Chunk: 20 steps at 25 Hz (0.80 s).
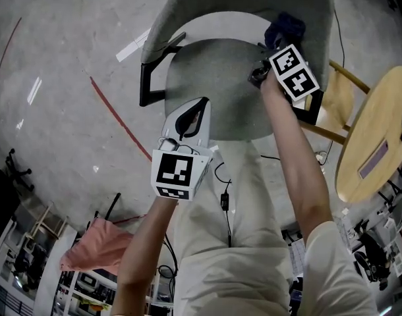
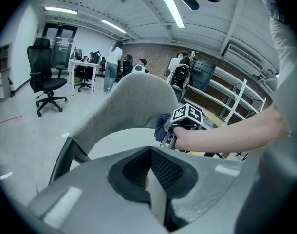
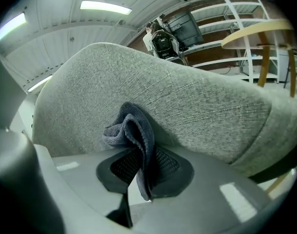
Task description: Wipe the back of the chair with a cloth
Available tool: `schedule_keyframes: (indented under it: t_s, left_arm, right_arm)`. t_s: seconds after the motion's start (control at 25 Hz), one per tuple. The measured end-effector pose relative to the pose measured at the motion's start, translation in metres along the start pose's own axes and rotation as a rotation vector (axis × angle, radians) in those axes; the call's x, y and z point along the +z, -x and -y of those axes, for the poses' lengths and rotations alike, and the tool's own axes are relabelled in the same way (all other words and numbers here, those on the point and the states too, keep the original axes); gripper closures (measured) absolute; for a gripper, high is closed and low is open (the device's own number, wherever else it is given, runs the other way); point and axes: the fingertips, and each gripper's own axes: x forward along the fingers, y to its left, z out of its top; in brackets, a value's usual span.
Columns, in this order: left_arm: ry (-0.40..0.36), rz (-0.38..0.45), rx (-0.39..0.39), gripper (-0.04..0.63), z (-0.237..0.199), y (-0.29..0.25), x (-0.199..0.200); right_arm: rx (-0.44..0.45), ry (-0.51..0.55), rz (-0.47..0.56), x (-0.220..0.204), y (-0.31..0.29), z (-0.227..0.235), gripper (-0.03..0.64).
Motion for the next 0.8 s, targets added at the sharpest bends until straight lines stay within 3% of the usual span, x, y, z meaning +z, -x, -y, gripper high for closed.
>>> schedule_keyframes:
  t_s: [0.8]
  left_arm:
    - [-0.032,-0.016,-0.06,0.595,0.02,-0.015,0.005]
  right_arm:
    - [-0.33,-0.344,0.019,-0.026,0.05,0.096,0.541]
